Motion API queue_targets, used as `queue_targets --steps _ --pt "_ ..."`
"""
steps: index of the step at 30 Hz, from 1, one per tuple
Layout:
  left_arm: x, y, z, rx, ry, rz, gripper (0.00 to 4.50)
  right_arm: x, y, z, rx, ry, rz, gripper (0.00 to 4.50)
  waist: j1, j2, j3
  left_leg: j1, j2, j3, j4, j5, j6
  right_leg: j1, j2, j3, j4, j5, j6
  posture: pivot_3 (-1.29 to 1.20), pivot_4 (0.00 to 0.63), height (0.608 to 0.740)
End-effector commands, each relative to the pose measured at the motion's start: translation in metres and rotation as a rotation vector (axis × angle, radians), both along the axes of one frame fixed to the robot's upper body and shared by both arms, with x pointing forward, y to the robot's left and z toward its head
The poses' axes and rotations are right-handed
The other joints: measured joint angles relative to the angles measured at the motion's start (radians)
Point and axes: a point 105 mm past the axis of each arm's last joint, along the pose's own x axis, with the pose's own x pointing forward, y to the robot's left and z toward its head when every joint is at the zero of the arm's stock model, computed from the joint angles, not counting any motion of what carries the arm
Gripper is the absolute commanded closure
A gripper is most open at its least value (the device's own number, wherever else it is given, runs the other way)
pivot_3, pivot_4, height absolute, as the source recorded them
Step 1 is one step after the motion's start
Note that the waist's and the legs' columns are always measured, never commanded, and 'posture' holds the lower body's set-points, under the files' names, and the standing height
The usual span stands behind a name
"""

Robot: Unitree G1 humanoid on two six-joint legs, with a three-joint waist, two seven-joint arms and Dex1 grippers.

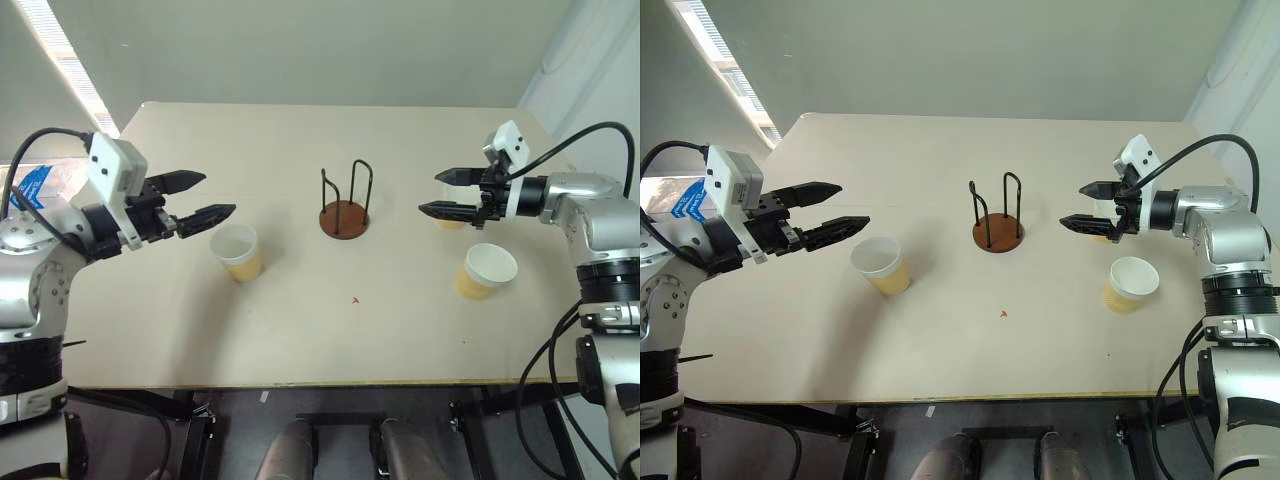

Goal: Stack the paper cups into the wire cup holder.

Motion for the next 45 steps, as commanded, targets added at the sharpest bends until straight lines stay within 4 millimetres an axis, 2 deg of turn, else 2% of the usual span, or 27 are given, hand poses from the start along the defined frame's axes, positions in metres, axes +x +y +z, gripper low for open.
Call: queue_targets --steps 1,18,26,32,38,45 --pt "-0.003 -0.003 0.015 0.013 -0.059 -0.017 0.38 -0.001 -0.002 0.014 0.001 -0.057 -0.003 0.03 0.0 0.0 0.0 0.0 0.0 0.0 0.0 0.0 0.0 0.0 0.0 0.0 0.0 0.0 0.0 0.0 0.15 0.74" --pt "0.002 -0.009 0.017 -0.011 -0.064 -0.033 0.38 -0.002 -0.012 0.015 -0.016 -0.057 -0.031 0.03 0.001 0.0 0.0 0.0 0.0 0.0 0.0 0.0 0.0 0.0 0.0 0.0 0.0 0.0 0.0 0.0 0.15 0.74" --pt "0.004 -0.022 0.008 -0.02 -0.012 -0.085 0.38 -0.016 -0.007 0.02 -0.003 -0.014 0.018 0.03 0.001 0.0 0.0 0.0 0.0 0.0 0.0 0.0 0.0 0.0 0.0 0.0 0.0 0.0 0.0 0.0 0.15 0.74" --pt "0.017 -0.035 0.009 -0.011 -0.025 -0.11 0.38 -0.033 -0.003 0.021 0.027 0.024 0.049 0.03 0.003 0.0 0.0 0.0 0.0 0.0 0.001 0.0 -0.001 0.001 0.0 0.0 0.0 0.0 0.0 0.0 0.15 0.74" --pt "0.025 -0.048 0.009 0.0 -0.03 -0.149 0.38 -0.035 -0.004 0.022 0.044 0.012 0.011 0.03 0.002 0.0 0.0 0.0 0.0 0.0 0.001 0.001 -0.001 0.001 0.0 0.0 0.0 0.001 0.002 0.0 0.15 0.74" --pt "0.03 -0.043 0.012 0.015 -0.03 -0.146 0.38 -0.034 -0.001 0.019 0.052 0.004 -0.011 0.03 0.002 0.0 0.0 0.0 0.0 0.0 0.0 0.001 -0.001 0.001 0.0 0.0 -0.001 0.005 0.008 0.0 0.15 0.74"
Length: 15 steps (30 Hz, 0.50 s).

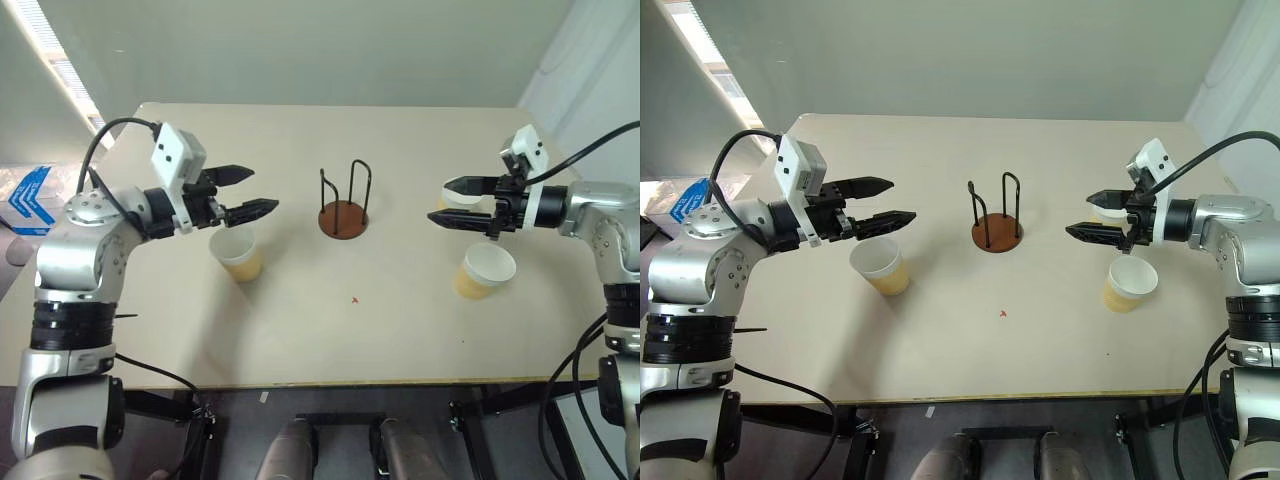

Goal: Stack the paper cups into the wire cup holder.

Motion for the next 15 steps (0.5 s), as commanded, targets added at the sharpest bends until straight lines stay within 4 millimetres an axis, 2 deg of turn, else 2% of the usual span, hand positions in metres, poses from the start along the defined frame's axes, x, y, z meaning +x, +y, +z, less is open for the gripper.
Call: queue_targets --steps 1,9,12,15 --pt "0.001 0.003 0.014 0.013 -0.057 0.006 0.38 -0.004 0.001 0.014 0.017 -0.057 0.009 0.03 0.0 0.0 0.0 0.0 0.0 0.0 0.0 0.0 0.0 0.0 0.0 0.0 0.0 0.0 0.0 0.0 0.15 0.74" --pt "0.0 -0.01 -0.002 0.02 -0.003 -0.041 0.38 -0.008 0.007 0.015 0.02 -0.052 0.041 0.03 0.002 0.0 0.0 -0.001 0.0 0.0 0.0 0.0 0.001 0.0 0.0 0.0 -0.001 0.0 0.0 0.0 0.15 0.74" --pt "0.008 -0.015 -0.005 0.001 0.015 -0.024 0.38 -0.02 0.013 0.017 0.012 -0.035 0.097 0.03 0.002 0.0 0.0 -0.001 0.0 0.0 0.0 0.0 0.001 0.0 0.0 0.0 -0.001 0.0 0.0 0.0 0.15 0.74" --pt "0.016 -0.021 -0.01 0.007 0.022 -0.005 0.38 -0.035 0.023 0.031 0.043 -0.035 0.156 0.03 0.002 0.0 0.0 -0.001 0.0 0.0 0.0 0.001 0.0 0.0 0.0 0.0 -0.001 0.0 0.0 0.0 0.15 0.74"
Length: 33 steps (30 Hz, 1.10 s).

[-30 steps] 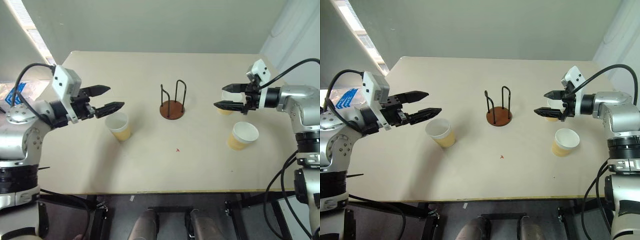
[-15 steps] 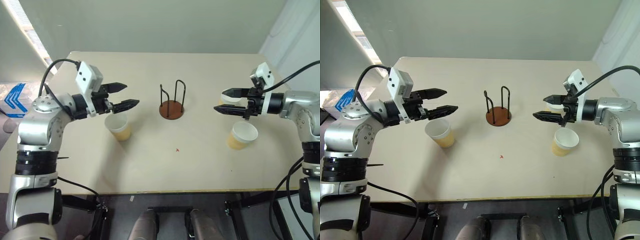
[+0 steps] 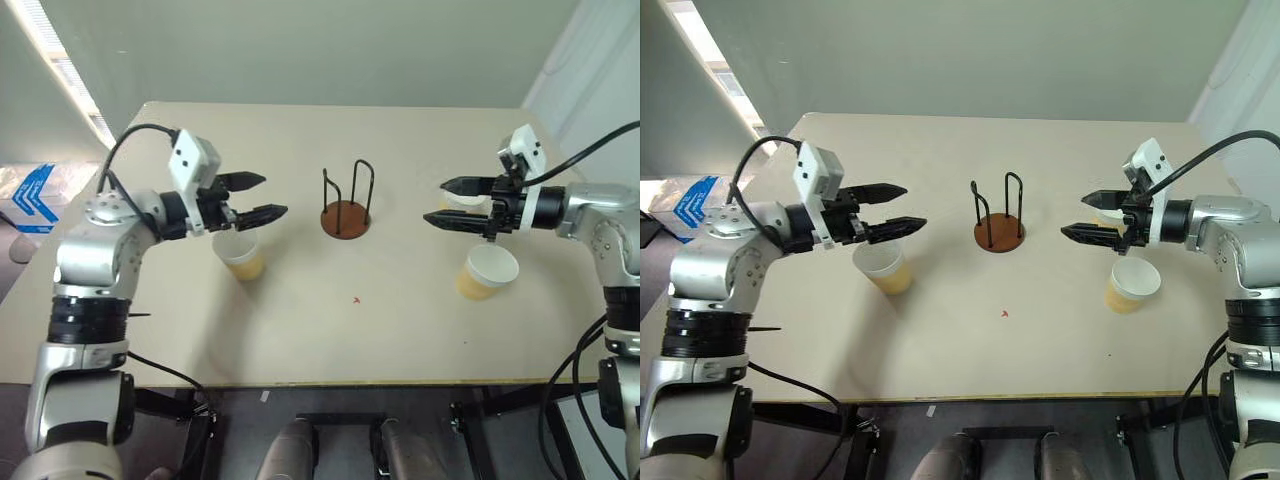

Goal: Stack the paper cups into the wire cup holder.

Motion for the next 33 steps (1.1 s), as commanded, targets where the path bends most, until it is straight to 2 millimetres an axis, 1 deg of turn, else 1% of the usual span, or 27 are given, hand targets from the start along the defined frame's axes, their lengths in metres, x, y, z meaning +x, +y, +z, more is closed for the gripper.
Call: queue_targets --steps 1,5,10,15,18,22,33 --pt "0.008 -0.006 0.007 0.022 -0.033 0.018 0.38 -0.019 0.01 0.029 0.034 -0.059 0.069 0.03 -0.001 0.0 0.0 0.0 0.0 0.0 0.0 0.0 0.0 0.0 0.0 0.0 0.0 0.0 0.0 0.0 0.15 0.74" --pt "0.022 -0.017 0.0 0.032 0.013 0.036 0.38 -0.024 0.011 0.034 0.037 -0.059 0.059 0.03 0.002 0.0 0.0 0.0 0.0 0.0 0.001 0.001 0.0 0.001 0.0 0.0 -0.001 0.0 0.0 0.0 0.15 0.74" --pt "0.03 -0.033 -0.009 0.08 0.028 0.008 0.38 -0.024 0.005 0.032 0.031 -0.055 0.016 0.03 0.003 0.0 0.0 0.0 0.0 0.0 0.002 0.001 0.001 0.002 0.0 0.001 -0.001 0.0 0.0 0.0 0.15 0.74" --pt "0.035 -0.046 -0.012 0.11 0.021 -0.024 0.38 -0.025 0.002 0.029 0.027 -0.051 -0.001 0.03 0.003 0.0 0.0 0.0 0.0 0.0 0.002 0.001 0.001 0.002 0.0 0.0 -0.001 0.003 0.005 0.0 0.15 0.74" --pt "0.043 -0.056 -0.013 0.121 0.014 -0.03 0.38 -0.026 -0.001 0.027 0.026 -0.051 -0.02 0.03 0.006 0.0 0.0 0.0 0.0 0.0 0.002 0.002 0.002 0.002 0.0 0.0 -0.002 0.003 0.005 0.0 0.15 0.74" --pt "0.051 -0.066 -0.015 0.128 0.002 -0.029 0.38 -0.026 -0.003 0.025 0.024 -0.05 -0.029 0.03 0.007 -0.001 0.0 -0.002 -0.001 0.0 0.002 0.002 0.003 0.002 -0.001 0.001 -0.003 0.004 0.007 0.0 0.15 0.74" --pt "0.061 -0.102 -0.026 0.143 0.001 -0.075 0.38 -0.027 0.0 0.022 0.016 -0.048 -0.024 0.03 0.01 -0.001 0.0 -0.003 -0.001 0.001 0.004 0.003 0.005 0.002 -0.001 0.001 -0.003 0.004 0.011 0.0 0.15 0.74"
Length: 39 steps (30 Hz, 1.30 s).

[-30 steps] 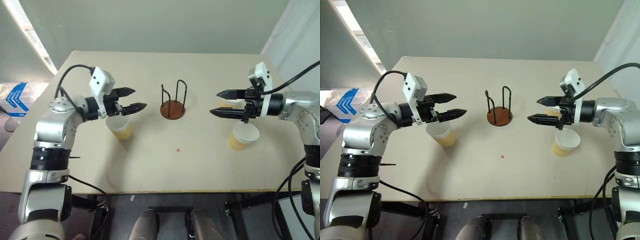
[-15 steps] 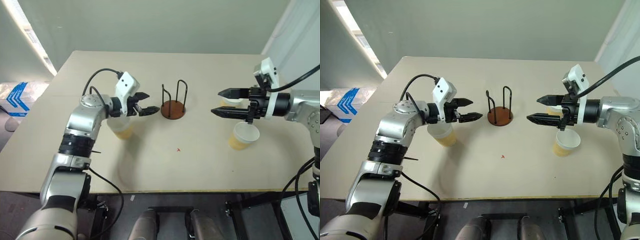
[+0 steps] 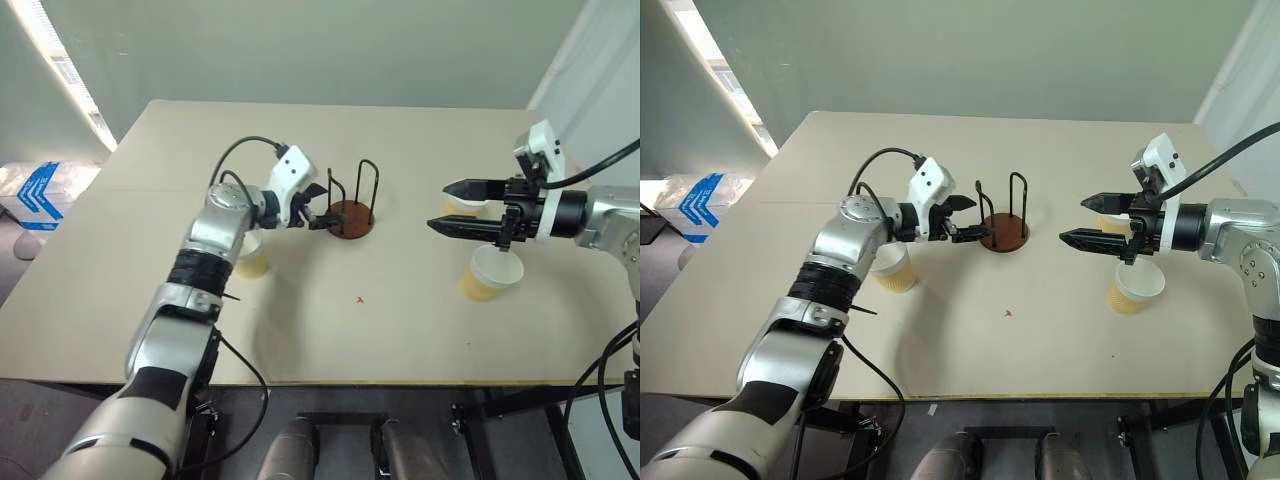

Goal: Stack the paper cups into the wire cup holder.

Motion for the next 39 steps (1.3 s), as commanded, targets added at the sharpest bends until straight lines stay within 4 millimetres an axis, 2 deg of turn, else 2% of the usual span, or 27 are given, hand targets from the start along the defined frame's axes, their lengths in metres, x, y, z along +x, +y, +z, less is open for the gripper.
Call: queue_targets --steps 1,7,8,10,19,20,25,28,34,39 --pt "0.005 -0.011 0.018 0.002 -0.075 -0.012 0.38 -0.005 0.001 0.011 0.0 -0.054 0.015 0.03 0.0 0.0 0.0 0.0 0.0 0.0 0.0 0.0 0.0 0.0 0.0 0.0 0.0 0.0 0.0 0.0 0.15 0.74" --pt "0.012 -0.019 0.019 -0.017 -0.091 0.01 0.38 -0.007 0.003 0.01 0.001 -0.051 0.016 0.03 0.001 0.0 0.0 0.0 0.0 0.001 0.0 0.001 0.002 0.0 0.0 0.0 0.0 0.0 0.002 0.0 0.15 0.74" --pt "0.013 -0.022 0.02 -0.023 -0.094 0.012 0.57 -0.007 0.002 0.01 0.001 -0.05 0.013 0.01 0.002 0.0 0.0 -0.001 0.0 0.001 0.0 0.001 0.002 0.0 0.0 0.0 0.0 0.0 0.002 0.0 0.15 0.74" --pt "0.014 -0.026 0.023 -0.041 -0.097 0.013 1.01 -0.008 0.001 0.009 0.002 -0.048 0.008 0.0 0.002 0.0 0.0 -0.001 0.0 0.002 0.0 0.002 0.002 0.0 0.0 0.0 0.0 0.0 0.003 0.0 0.15 0.74" --pt "0.005 -0.041 0.018 -0.066 -0.058 -0.064 4.26 -0.009 -0.001 0.008 0.005 -0.047 -0.002 0.0 0.005 0.0 0.0 -0.003 -0.001 0.003 0.004 0.003 0.002 0.0 -0.001 0.001 0.0 0.0 0.006 0.0 0.15 0.74" --pt "0.004 -0.042 0.018 -0.07 -0.053 -0.079 4.46 -0.009 -0.001 0.008 0.006 -0.047 -0.003 0.0 0.005 0.0 0.0 -0.003 -0.001 0.003 0.005 0.003 0.002 0.0 -0.001 0.001 0.0 0.0 0.006 0.0 0.15 0.74" --pt "-0.009 -0.04 0.022 -0.074 -0.042 -0.169 4.46 -0.012 -0.004 0.008 0.009 -0.04 -0.007 0.0 0.006 0.0 0.0 -0.006 -0.001 0.003 0.01 0.002 0.002 0.0 -0.001 0.001 0.0 0.0 0.007 0.0 0.15 0.74" --pt "-0.035 -0.034 0.025 -0.054 -0.03 -0.324 4.46 -0.023 -0.013 0.017 0.024 -0.022 -0.003 0.0 0.006 0.0 0.0 -0.007 -0.001 0.003 0.012 0.002 0.002 0.0 -0.001 0.001 0.0 0.0 0.008 0.0 0.15 0.74" --pt "-0.088 -0.028 0.019 -0.043 0.05 -0.529 4.46 -0.048 -0.031 0.015 -0.077 -0.004 -0.019 0.0 0.015 0.0 0.0 -0.008 -0.001 0.003 0.012 0.001 0.0 0.0 -0.001 0.002 -0.001 -0.003 0.009 0.0 0.15 0.74" --pt "-0.103 -0.038 0.006 -0.041 0.095 -0.572 4.46 -0.051 -0.027 0.015 -0.081 -0.015 -0.02 0.0 0.015 0.0 0.0 -0.007 -0.002 0.005 0.014 -0.002 0.005 0.0 -0.002 0.002 0.0 -0.003 0.009 0.0 0.15 0.74"
